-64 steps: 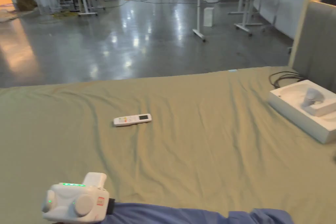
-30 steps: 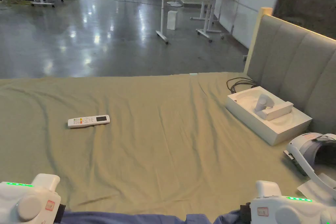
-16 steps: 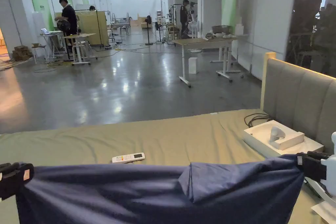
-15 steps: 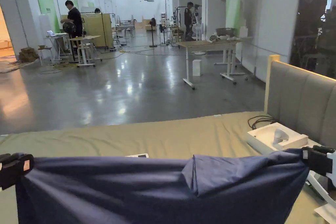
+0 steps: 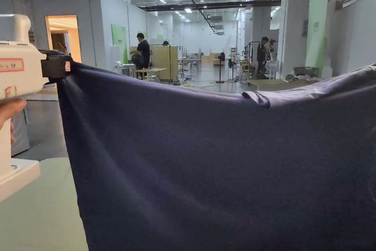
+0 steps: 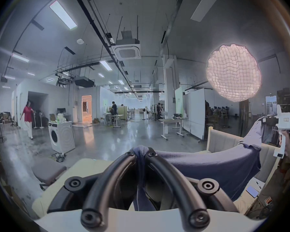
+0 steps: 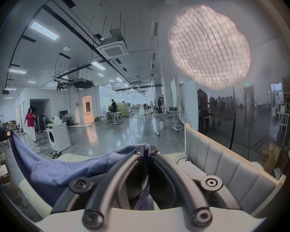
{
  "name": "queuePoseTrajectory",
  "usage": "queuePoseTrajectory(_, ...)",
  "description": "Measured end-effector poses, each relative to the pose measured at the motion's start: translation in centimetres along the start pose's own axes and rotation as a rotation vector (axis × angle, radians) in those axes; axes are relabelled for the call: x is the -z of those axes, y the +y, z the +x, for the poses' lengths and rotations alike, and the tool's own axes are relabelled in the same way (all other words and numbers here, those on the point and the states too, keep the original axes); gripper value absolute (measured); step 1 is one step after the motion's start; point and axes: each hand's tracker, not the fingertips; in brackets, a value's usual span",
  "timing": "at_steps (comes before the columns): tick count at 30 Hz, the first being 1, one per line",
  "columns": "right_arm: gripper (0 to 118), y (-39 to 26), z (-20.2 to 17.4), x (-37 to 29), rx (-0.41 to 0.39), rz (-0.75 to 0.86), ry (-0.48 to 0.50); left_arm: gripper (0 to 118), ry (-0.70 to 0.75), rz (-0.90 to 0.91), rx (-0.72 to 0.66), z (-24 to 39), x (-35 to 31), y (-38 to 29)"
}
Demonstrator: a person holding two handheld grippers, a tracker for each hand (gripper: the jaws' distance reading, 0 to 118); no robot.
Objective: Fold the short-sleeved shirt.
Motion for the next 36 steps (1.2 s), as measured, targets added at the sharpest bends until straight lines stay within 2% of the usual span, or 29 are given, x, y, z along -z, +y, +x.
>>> queuePoseTrajectory(3,3,2.0,-0.6,0.3,-0.003,0.000,-0.002,8,0.034,0.023,0.002,-0.8,0.5,1.0)
queuePoseTrajectory(9,3,1.4,-1.4,0.6,0.013,0.001,0.011,8,0.041,0.002,-0.059,-1.9,2.0,0.3)
queuePoseTrajectory(13,3,0.5,-2.0,1.4,-0.032,-0.010,0.000,8,0.032,-0.009,-0.054,-1.8,3.1,-0.5)
queuePoseTrajectory(16,3,0.1,-2.0,2.5,-0.026,-0.031,0.002,8,0.030,-0.017,-0.044,-2.0,4.7,-1.2)
queuePoseTrajectory(24,3,-1.0,-2.1,8.7,0.007,-0.070,0.015,8,0.056,-0.096,-0.032,-2.5,11.4,-4.0)
queuePoseTrajectory(30,3,-1.2,-3.5,13.9,-0.054,-0.087,0.007,8,0.096,-0.100,-0.020,-2.1,15.5,-4.3)
queuePoseTrajectory(36,3,-2.2,-3.7,19.6,-0.067,-0.098,-0.027,8,0.122,-0.132,0.035,-1.9,21.2,-5.6)
